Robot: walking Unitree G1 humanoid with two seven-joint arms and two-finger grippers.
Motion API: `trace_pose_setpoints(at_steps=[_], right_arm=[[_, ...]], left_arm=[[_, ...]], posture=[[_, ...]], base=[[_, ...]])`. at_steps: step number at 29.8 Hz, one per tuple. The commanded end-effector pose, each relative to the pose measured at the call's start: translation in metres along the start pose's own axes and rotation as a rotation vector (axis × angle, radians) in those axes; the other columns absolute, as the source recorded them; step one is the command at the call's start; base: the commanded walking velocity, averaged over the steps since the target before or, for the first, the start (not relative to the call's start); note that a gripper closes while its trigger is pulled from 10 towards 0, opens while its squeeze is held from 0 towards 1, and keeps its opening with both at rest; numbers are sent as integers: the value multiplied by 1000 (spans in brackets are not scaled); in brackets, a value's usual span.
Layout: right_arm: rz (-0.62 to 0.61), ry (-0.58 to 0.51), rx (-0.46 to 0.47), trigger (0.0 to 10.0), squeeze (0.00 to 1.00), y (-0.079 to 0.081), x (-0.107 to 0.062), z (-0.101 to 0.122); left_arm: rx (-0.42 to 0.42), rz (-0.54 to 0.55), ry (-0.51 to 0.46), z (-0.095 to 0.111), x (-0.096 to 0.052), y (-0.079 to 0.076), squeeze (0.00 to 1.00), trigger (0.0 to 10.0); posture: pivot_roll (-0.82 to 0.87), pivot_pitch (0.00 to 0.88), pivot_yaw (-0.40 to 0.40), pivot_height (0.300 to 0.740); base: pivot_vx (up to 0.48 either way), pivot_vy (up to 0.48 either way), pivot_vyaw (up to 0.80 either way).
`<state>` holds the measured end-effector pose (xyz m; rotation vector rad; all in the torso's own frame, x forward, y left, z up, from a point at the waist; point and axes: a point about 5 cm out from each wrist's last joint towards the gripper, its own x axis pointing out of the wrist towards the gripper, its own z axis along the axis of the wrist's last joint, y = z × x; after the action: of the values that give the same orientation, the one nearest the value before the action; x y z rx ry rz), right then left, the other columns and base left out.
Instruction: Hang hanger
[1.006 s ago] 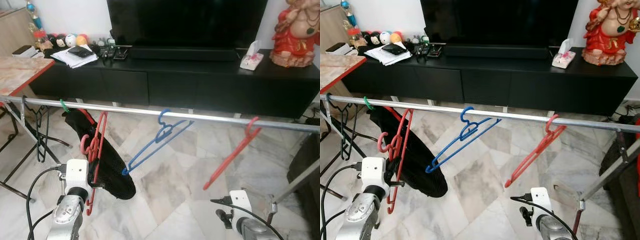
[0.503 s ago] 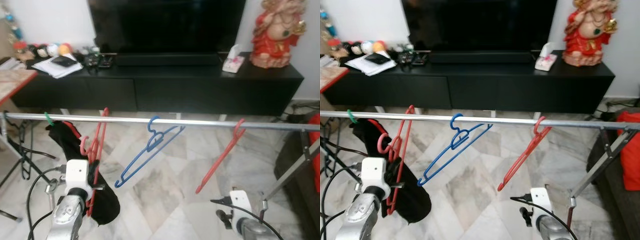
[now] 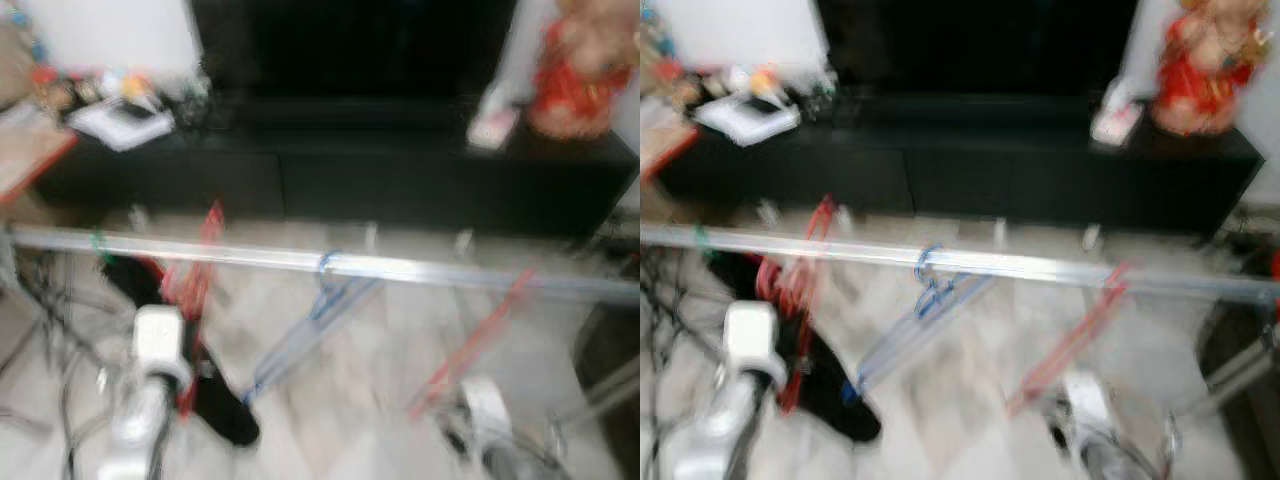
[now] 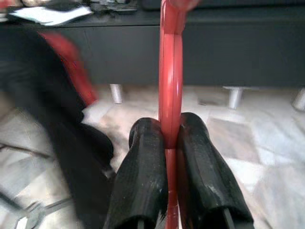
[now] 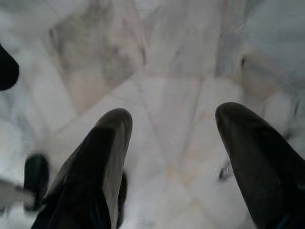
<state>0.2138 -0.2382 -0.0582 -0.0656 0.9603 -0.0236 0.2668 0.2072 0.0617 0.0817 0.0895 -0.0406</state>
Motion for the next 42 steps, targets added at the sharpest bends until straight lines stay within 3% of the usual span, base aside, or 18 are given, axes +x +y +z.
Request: trace_pose_setpoints(at_steps=[1,16,27,40,42], right_arm=[[35,-33,-4,10000,0,13,3,10],[39,-32,-10,10000,0,13,3,11],[36,-33,-12,10000,0,12,3,10],[35,-33,-14,10000,0,11,2,10],[37,-29,-19,10000,0,10,2,10]], left_arm=[[13,41,29,-5,-6,14,0,10000],[23,-33,67,-7,-6,6,0,10000],[34,-12,109,-4,23,10,0,10000],[29,2,82,2,34,11,0,10000],[51,71,167,0,45,16,0,10000]], posture=[[-67,0,23,740],[-67,0,22,740],[-84,0,20,740],[-89,0,16,740],[-85,0,11,740]], base=[[266,0,0],[35,0,0],[0,0,0],[0,0,0],[0,0,0]])
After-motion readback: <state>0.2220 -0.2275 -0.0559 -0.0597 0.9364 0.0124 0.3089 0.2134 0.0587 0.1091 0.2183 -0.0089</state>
